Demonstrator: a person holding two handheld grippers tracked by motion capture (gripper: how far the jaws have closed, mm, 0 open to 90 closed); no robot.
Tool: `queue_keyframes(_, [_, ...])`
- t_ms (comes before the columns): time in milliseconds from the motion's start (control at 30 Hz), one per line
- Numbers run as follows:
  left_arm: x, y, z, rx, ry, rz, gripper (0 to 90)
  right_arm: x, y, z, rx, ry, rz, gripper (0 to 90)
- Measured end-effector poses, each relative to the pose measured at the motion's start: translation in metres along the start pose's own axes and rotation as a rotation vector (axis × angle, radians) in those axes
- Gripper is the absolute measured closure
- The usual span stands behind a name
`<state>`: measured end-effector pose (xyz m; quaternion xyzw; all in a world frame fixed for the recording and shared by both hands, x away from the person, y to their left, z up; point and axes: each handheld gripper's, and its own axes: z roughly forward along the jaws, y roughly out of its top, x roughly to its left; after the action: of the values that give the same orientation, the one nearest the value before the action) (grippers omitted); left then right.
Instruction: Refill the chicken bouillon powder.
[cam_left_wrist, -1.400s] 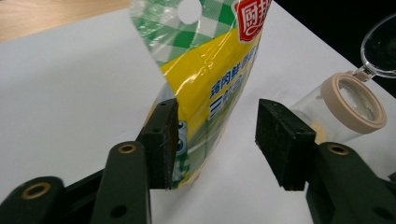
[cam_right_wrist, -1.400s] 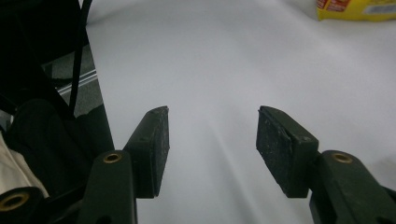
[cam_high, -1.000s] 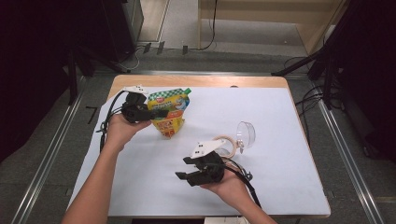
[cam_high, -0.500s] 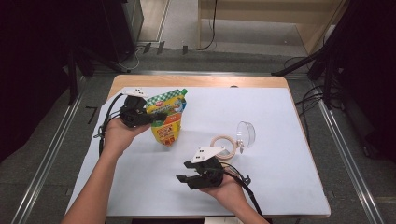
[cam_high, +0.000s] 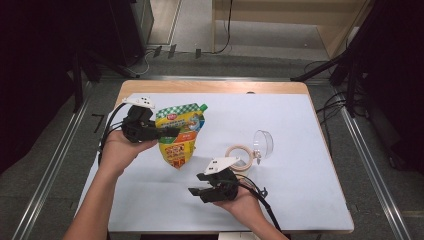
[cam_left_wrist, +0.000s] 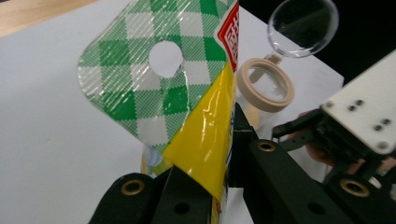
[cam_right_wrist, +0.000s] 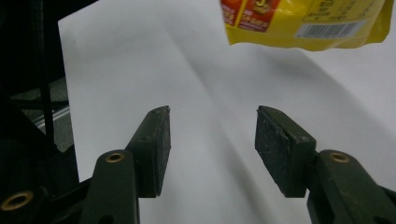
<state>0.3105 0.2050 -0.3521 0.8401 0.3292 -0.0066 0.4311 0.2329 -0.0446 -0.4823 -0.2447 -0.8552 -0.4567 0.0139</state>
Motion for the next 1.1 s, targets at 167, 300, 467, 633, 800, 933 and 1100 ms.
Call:
queue_keyframes(167, [-0.013,0.003,-0.007,0.003,-0.024,0.006,90.0,-0.003,0.001,0.000,-0.013,-0.013,0.019,47.9])
queue_keyframes(300, [-0.027,0.007,-0.011,0.016,-0.038,0.010,90.0,-0.009,0.001,0.001,-0.025,-0.001,0.050,49.3])
queue_keyframes(467, [-0.041,0.011,-0.014,0.024,-0.063,0.031,90.0,-0.012,0.001,0.003,-0.013,-0.016,0.038,50.3])
queue_keyframes(633, [-0.055,0.014,-0.016,0.030,-0.089,0.063,90.0,-0.013,0.000,0.006,-0.016,-0.033,0.043,65.5])
queue_keyframes(800, [-0.066,0.016,-0.021,0.034,-0.114,0.072,90.0,-0.013,-0.002,0.009,-0.020,-0.071,0.039,80.8])
queue_keyframes(933, [-0.073,0.018,-0.022,0.050,-0.142,0.081,90.0,-0.014,-0.002,0.007,-0.065,-0.122,0.026,83.8])
queue_keyframes(1100, [-0.079,0.020,-0.017,0.057,-0.193,0.080,90.0,-0.016,-0.003,0.000,-0.114,-0.140,0.023,84.6])
